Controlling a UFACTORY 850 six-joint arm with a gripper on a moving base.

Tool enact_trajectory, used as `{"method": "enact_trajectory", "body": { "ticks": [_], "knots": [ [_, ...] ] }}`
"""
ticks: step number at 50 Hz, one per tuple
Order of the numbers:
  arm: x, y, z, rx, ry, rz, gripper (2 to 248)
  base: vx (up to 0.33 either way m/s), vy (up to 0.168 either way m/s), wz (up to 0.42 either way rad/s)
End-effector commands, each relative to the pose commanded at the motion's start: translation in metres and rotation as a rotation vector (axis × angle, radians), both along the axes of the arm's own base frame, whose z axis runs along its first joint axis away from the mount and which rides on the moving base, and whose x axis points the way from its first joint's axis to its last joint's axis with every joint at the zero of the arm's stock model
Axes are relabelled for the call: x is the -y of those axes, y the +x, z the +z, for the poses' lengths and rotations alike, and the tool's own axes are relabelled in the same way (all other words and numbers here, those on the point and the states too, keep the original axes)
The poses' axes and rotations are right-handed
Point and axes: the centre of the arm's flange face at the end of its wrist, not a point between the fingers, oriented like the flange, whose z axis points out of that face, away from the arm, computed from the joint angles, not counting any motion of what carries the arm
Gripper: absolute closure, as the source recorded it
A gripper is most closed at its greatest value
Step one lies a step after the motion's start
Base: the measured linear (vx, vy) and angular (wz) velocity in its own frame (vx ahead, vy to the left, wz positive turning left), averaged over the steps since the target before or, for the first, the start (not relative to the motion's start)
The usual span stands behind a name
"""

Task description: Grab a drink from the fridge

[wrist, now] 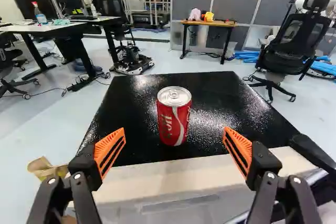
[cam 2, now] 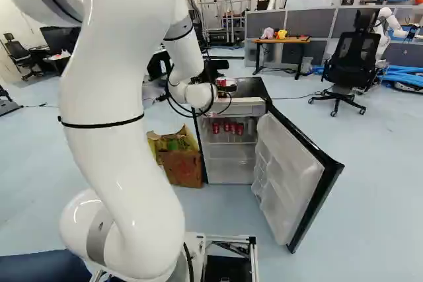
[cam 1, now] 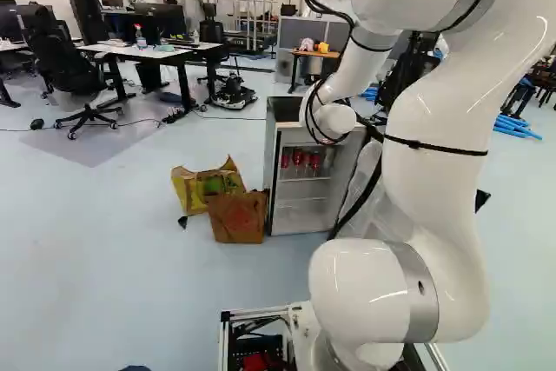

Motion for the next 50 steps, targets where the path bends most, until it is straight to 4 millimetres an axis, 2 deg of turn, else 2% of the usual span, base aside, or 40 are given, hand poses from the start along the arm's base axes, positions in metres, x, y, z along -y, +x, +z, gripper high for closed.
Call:
{"method": "enact_trajectory", "body": {
  "ticks": [9,22,50],
  "knots": [
    [0.000,-0.018,0.002,-0.006,0.001,-0.007,3,0.000,0.000,0.000],
    [0.005,-0.045,0.015,0.008,-0.001,-0.026,3,0.000,0.000,0.000],
    [0.031,-0.096,0.039,0.000,0.015,-0.132,3,0.000,0.000,0.000]
  ]
}}
